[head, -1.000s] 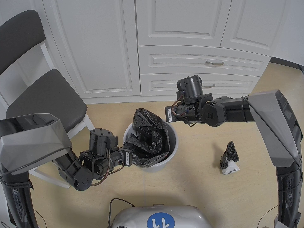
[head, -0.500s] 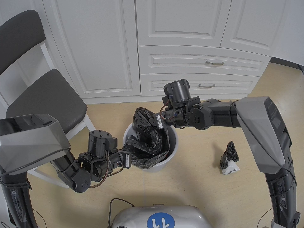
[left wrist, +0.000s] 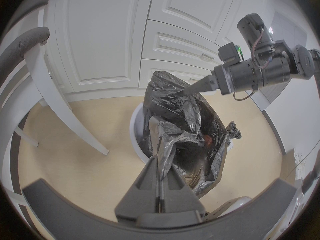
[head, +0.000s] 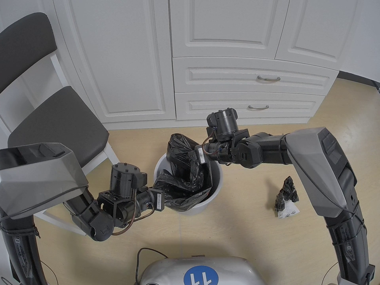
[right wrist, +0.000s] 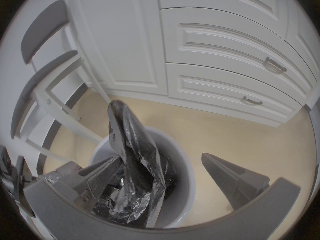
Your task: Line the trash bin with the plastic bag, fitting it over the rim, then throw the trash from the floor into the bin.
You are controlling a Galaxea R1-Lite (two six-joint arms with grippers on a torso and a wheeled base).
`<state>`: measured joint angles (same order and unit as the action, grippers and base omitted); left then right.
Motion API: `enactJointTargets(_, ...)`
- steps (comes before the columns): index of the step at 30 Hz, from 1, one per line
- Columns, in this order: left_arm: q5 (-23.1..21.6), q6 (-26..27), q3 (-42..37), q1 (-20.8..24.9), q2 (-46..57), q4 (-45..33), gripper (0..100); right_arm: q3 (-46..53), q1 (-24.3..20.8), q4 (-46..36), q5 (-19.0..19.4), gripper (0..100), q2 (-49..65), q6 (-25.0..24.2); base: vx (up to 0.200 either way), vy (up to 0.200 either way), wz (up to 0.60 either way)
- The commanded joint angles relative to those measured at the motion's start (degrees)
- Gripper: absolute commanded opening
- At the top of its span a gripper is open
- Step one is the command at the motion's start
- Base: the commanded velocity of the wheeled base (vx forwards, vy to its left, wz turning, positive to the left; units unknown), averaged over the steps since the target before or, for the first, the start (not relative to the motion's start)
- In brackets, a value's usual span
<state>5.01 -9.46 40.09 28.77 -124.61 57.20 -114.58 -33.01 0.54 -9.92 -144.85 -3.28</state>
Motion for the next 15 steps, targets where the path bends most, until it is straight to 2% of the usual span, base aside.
enactJointTargets(1, 0.00, -0.03, -0.02, -0.03, -0.10, 0.02, 0, -0.01, 0.32, -0.18, 1.49, 100, 2.64, -2.17, 0.000, 0.000, 0.00)
enactJointTargets(5, 0.00, -0.03, -0.02, 0.06, -0.10, 0.02, 0, -0.01, 1.11, 0.61, 3.60, 100, 2.20, -2.43, 0.000, 0.000, 0.00)
enactJointTargets(9, 0.00, -0.12, -0.46, 0.06, -0.19, 1.95, 0, -0.01, 1.46, 2.54, 3.68, 100, 0.97, -4.19, 0.000, 0.000, 0.00)
enactJointTargets(15, 0.00, -0.12, -0.72, 0.06, -0.28, 3.27, 0, -0.01, 1.81, 3.07, 3.60, 100, -0.43, -4.19, 0.000, 0.000, 0.00)
